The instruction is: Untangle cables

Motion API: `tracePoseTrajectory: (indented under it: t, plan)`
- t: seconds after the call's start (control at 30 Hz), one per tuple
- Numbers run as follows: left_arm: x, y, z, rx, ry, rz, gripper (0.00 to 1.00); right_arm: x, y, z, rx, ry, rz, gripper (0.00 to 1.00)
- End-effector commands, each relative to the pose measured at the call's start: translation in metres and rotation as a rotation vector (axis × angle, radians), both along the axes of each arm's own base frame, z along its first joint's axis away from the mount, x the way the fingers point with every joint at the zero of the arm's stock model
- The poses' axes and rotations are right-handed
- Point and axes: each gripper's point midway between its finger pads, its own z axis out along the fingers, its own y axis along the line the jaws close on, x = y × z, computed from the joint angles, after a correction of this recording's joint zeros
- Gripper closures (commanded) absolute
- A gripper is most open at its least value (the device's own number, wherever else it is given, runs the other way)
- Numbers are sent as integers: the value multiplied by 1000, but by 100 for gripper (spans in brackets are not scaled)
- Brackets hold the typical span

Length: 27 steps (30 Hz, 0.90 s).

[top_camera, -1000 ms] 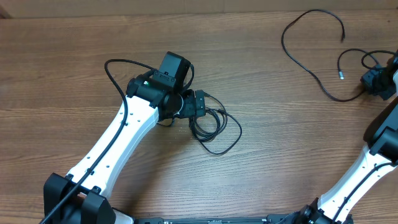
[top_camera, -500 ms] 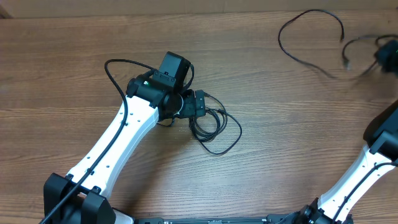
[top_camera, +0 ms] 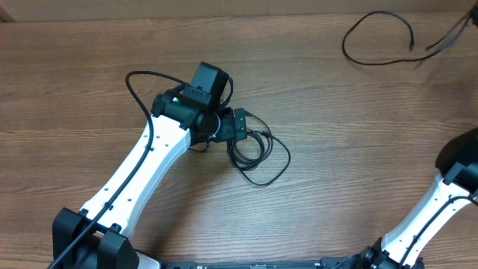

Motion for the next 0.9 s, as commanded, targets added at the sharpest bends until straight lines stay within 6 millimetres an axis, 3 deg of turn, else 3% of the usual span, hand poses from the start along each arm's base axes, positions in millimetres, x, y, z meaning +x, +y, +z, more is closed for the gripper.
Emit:
tracePoseTrajectory:
  t: [0.0, 0.23, 0.37, 0.47, 0.5, 0.6, 0.7, 0.87]
  plan:
    - [2, 4, -1, 11, -3, 16, 0, 11, 40, 28, -17, -79, 131, 96]
    - [2, 4, -1, 11, -3, 16, 0, 26, 93, 26, -138, -103, 319, 96]
    - [2, 4, -1, 11, -3, 16, 1, 32, 106, 27, -158, -110, 335, 94]
    - [2, 4, -1, 11, -3, 16, 1, 31, 88, 16, -194, -36, 223, 81]
    - [2, 4, -1, 11, -3, 16, 0, 27, 73, 7, -213, 27, 134, 69]
    - [2, 4, -1, 11, -3, 16, 1, 16, 50, -10, -266, 137, 16, 53]
    - [2, 4, -1, 11, -3, 16, 0, 6, 33, -29, -311, 224, -54, 30]
    - [2, 4, -1, 11, -3, 16, 0, -1, 22, -61, -335, 303, -93, 15]
